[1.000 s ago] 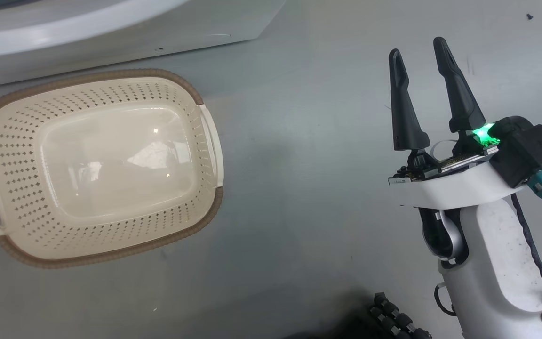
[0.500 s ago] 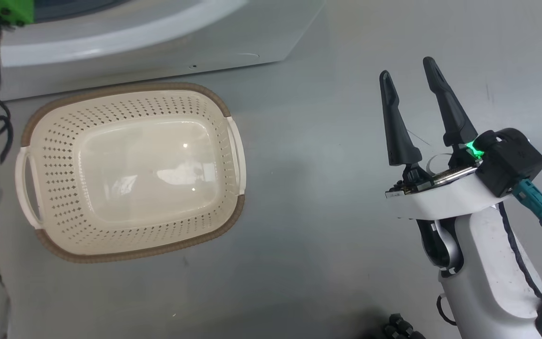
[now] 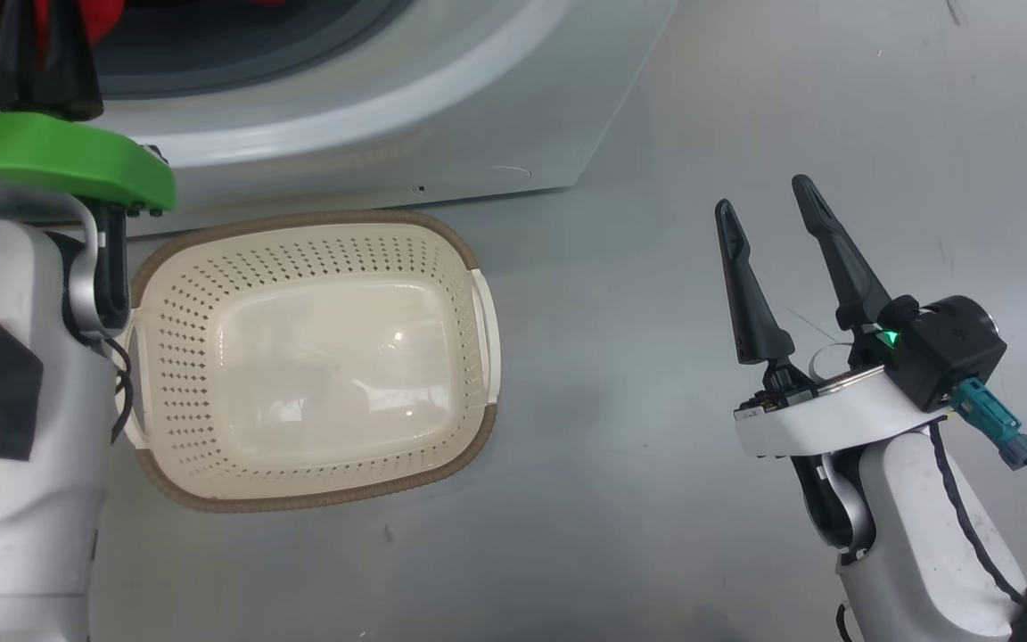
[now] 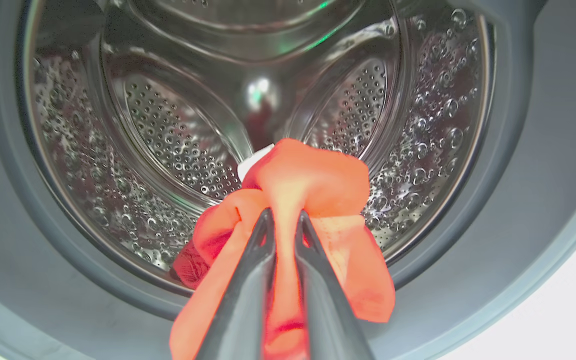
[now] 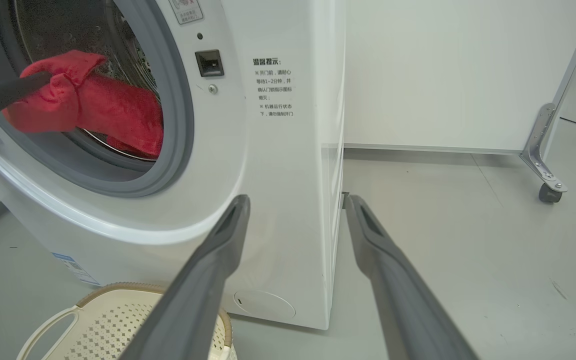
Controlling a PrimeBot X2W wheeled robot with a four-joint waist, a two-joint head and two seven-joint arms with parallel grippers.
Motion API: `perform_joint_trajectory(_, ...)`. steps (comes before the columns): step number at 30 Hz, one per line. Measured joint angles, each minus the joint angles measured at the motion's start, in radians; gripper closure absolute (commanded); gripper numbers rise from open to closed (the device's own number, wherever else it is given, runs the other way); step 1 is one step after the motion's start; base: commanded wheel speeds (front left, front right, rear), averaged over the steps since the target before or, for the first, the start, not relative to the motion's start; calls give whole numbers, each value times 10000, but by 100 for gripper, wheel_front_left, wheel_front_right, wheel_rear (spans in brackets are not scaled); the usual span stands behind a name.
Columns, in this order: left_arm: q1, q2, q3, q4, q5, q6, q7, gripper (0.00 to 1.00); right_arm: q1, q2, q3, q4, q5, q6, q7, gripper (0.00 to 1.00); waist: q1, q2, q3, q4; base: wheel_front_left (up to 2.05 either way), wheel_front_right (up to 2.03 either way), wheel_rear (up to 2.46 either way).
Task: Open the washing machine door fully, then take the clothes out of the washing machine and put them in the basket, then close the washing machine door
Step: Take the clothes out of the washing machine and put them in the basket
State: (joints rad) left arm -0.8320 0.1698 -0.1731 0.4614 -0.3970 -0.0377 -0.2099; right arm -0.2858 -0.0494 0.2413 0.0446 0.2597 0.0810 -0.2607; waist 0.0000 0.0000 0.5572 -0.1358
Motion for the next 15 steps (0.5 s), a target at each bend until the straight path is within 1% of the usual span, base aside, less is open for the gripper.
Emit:
perform_joint_trajectory(2,271,-46,-8,-201,15,79,-209,100,115,2,-12,38,-33,2,-2,0,0,0,-196,56,0,0,0)
perform_joint_trajectory(7,780,-324,-71,-734,144,240,-307,100,430,2,-94,142,-163,8,-2,0,0,0,-705,198,0,0,0)
perform_joint_trajectory(9,979,-334,-130,-972,221,316,-366,100,565,2,-102,192,-178,59,-2,0,0,0,-909,258,0,0,0)
perform_joint_trajectory(15,1408,-447,-207,-1883,552,518,-393,100,871,2,-180,242,-245,67,0,0,0,0,-1497,443,0,0,0)
